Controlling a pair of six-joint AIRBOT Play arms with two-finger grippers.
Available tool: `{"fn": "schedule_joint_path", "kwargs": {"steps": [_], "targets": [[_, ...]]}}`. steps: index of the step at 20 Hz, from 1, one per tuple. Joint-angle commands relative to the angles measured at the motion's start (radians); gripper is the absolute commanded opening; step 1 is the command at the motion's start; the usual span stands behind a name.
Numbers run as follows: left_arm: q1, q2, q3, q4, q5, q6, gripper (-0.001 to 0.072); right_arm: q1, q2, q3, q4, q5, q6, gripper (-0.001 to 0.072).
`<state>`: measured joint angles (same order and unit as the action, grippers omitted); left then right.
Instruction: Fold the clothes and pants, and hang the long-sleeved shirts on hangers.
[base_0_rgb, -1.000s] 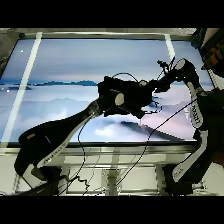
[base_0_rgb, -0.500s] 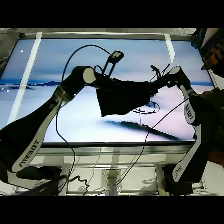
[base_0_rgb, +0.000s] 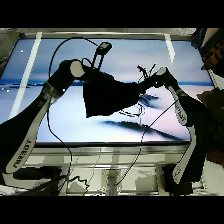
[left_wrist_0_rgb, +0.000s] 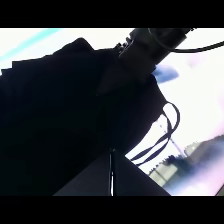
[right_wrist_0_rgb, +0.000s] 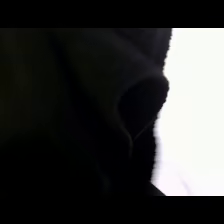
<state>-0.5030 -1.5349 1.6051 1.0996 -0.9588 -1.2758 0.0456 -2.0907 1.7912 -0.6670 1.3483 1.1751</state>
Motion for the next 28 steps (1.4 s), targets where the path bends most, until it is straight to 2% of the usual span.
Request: {"fn": "schedule_joint_path", "kwargs": {"steps": [1, 4, 6, 8, 12, 15, 18, 20, 23, 26, 28], "targets": [[0.032, 0.048, 0.000, 0.000, 0.000, 0.000, 0.0008, -0.034, 0.046, 0.004, 0.331, 0.051, -0.072, 0.0015], [0.067, 0.116, 0.000, 0.000, 0.000, 0.000, 0.0008, -0.116, 0.127, 0.004, 0.585, 0.169, -0.130, 0.0016], [0.089, 0.166, 0.000, 0.001, 0.000, 0.000, 0.0009, -0.189, 0.195, 0.010, 0.651, 0.234, -0.137, 0.0016], [0.107, 0.219, 0.000, 0.001, 0.000, 0.000, 0.0008, -0.277, 0.276, 0.019, 0.655, 0.256, -0.127, 0.0016], [0.126, 0.323, 0.000, 0.030, 0.000, 0.000, 0.0009, -0.492, 0.462, 0.019, 0.655, 0.127, -0.042, 0.0016], [0.129, 0.384, 0.000, 0.083, 0.000, 0.000, 0.0009, -0.687, 0.578, 0.018, 0.652, -0.008, 0.066, 0.0016], [0.129, 0.421, 0.000, 0.107, 0.000, 0.000, 0.0008, -0.901, 0.659, 0.018, 0.648, -0.058, 0.142, 0.0016], [0.129, 0.430, 0.000, 0.109, 0.000, 0.000, 0.0009, -1.049, 0.692, 0.018, 0.621, -0.057, 0.167, 0.0017], [0.129, 0.430, 0.000, 0.113, 0.000, 0.000, 0.0009, -1.257, 0.715, 0.018, 0.526, -0.008, 0.260, 0.0017], [0.129, 0.430, 0.000, 0.112, 0.000, 0.000, 0.0009, -1.429, 0.716, 0.018, 0.325, 0.156, 0.305, 0.0017], [0.129, 0.430, 0.000, 0.112, 0.000, 0.000, 0.0009, -1.495, 0.716, 0.018, 0.113, 0.267, 0.427, 0.0016]]}}
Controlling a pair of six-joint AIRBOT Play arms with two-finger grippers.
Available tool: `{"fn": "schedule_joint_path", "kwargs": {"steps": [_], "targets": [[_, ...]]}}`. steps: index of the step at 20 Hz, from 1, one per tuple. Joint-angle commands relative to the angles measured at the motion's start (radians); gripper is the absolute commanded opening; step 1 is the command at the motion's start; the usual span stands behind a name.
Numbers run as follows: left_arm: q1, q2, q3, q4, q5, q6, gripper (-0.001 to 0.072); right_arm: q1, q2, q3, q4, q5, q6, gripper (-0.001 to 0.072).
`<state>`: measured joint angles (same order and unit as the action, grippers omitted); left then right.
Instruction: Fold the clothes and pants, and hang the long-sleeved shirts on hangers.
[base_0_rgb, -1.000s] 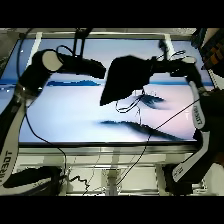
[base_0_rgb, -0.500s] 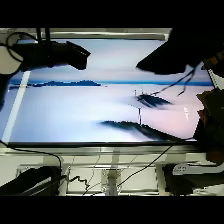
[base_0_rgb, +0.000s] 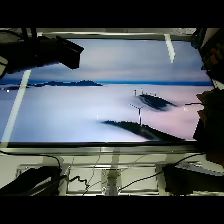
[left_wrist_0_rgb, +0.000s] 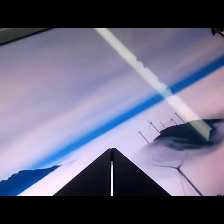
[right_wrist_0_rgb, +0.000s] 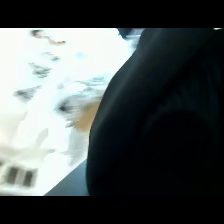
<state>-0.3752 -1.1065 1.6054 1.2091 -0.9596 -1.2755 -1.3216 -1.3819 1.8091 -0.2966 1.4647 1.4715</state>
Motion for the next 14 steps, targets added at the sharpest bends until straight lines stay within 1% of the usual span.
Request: {"fn": "schedule_joint_path", "kwargs": {"steps": [1, 3, 5, 8, 9, 10, 12, 14], "targets": [[0.001, 0.002, 0.000, 0.003, 0.001, -0.001, 0.0009, -0.145, 0.008, 0.000, -0.336, 0.198, 0.161, 0.0016], [0.001, 0.002, 0.000, 0.002, 0.001, -0.001, 0.0009, -0.164, 0.008, 0.000, -0.474, 0.276, 0.198, 0.0017], [0.001, 0.002, 0.000, 0.002, 0.000, -0.001, 0.0009, -0.164, 0.008, 0.000, -0.587, 0.328, 0.197, 0.0016], [0.001, 0.002, 0.000, 0.002, 0.000, -0.001, 0.0009, -0.164, 0.014, 0.000, -0.758, 0.311, 0.199, 0.0017], [0.001, 0.002, 0.000, 0.002, 0.000, -0.001, 0.0009, -0.164, 0.014, 0.000, -0.789, 0.297, 0.212, 0.0066], [0.001, 0.002, 0.000, 0.002, 0.000, -0.001, 0.0009, -0.165, 0.013, 0.000, -0.808, 0.288, 0.224, 0.0242], [0.001, 0.002, 0.000, 0.003, 0.001, 0.000, 0.0009, -0.165, 0.013, 0.000, -0.812, 0.274, 0.220, 0.0710], [0.001, 0.002, 0.000, 0.003, 0.000, -0.001, 0.0009, -0.166, 0.012, 0.000, -0.818, 0.266, 0.211, 0.0711]]}}
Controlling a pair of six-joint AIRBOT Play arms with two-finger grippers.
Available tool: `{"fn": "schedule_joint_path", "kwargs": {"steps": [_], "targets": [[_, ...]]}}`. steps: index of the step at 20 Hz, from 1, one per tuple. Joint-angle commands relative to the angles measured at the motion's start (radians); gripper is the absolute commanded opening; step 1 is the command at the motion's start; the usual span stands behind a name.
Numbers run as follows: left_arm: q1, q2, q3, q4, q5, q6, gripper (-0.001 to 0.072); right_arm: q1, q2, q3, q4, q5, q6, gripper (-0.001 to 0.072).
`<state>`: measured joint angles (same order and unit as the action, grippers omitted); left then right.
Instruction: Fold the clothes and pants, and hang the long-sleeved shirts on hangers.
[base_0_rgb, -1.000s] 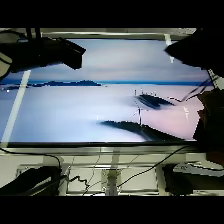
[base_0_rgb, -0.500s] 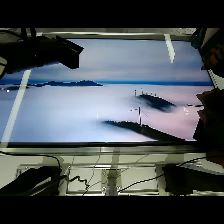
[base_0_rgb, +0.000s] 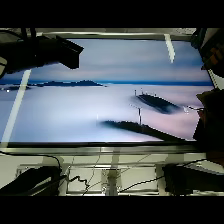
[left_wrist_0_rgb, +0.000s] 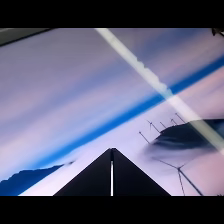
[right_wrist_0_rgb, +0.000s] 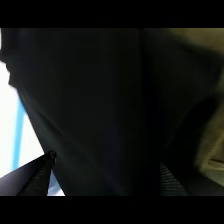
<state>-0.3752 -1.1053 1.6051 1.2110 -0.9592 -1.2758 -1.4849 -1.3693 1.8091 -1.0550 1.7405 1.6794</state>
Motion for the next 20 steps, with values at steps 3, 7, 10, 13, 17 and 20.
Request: {"fn": "schedule_joint_path", "kwargs": {"steps": [3, 7, 10, 13, 17, 20], "targets": [[0.001, 0.001, 0.000, 0.001, 0.000, 0.000, 0.0009, -0.016, -0.016, 0.007, -0.058, -0.016, 0.006, 0.0686], [0.001, 0.001, 0.000, 0.001, -0.003, 0.000, 0.0010, -0.055, -0.049, 0.187, -0.047, -0.042, 0.006, 0.0495], [0.001, 0.000, 0.000, 0.001, -0.003, 0.000, 0.0009, -0.059, -0.035, 0.315, -0.011, -0.095, 0.001, 0.0082], [0.001, 0.000, 0.000, 0.001, -0.003, 0.000, 0.0010, -0.045, -0.003, 0.315, 0.195, -0.124, -0.051, 0.0015], [0.001, 0.000, 0.000, 0.001, -0.003, 0.000, 0.0010, 0.092, 0.061, 0.309, 0.346, -0.122, -0.072, 0.0015], [0.001, 0.000, 0.000, 0.001, -0.003, 0.000, 0.0010, 0.328, 0.132, 0.309, 0.363, -0.135, -0.077, 0.0015]]}}
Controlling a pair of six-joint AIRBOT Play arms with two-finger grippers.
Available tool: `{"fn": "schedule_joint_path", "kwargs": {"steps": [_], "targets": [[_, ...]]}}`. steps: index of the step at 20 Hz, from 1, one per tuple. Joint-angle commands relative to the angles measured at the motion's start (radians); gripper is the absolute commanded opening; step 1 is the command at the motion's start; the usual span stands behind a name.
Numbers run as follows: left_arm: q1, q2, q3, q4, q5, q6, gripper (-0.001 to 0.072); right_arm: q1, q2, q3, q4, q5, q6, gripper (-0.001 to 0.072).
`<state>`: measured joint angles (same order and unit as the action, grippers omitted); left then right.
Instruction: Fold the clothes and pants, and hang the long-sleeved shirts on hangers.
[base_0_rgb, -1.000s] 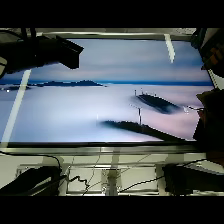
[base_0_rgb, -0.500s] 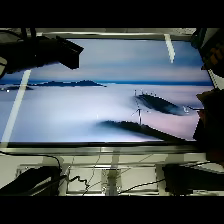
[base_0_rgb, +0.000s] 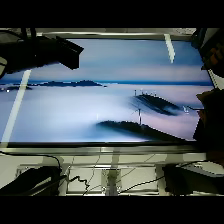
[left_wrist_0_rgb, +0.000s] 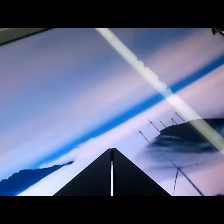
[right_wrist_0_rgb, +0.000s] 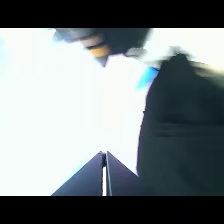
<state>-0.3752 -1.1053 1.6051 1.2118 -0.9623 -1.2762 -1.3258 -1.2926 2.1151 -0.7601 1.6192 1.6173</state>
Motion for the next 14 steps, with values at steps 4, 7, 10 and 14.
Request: {"fn": "schedule_joint_path", "kwargs": {"steps": [4, 7, 10, 14], "targets": [[0.001, 0.000, 0.000, 0.000, 0.000, 0.000, 0.0010, 0.627, 0.114, -0.008, -0.126, 0.011, -0.040, 0.0015], [0.001, 0.000, 0.000, 0.000, 0.000, 0.000, 0.0010, 0.951, 0.137, -0.116, -0.233, 0.060, -0.045, 0.0016], [0.001, 0.000, 0.000, 0.000, 0.000, 0.000, 0.0010, 1.224, 0.134, -0.229, -0.255, 0.111, -0.140, 0.0016], [0.001, 0.000, 0.000, 0.000, 0.000, 0.000, 0.0010, 1.460, 0.134, -0.322, -0.655, 0.014, 0.022, 0.0016]]}}
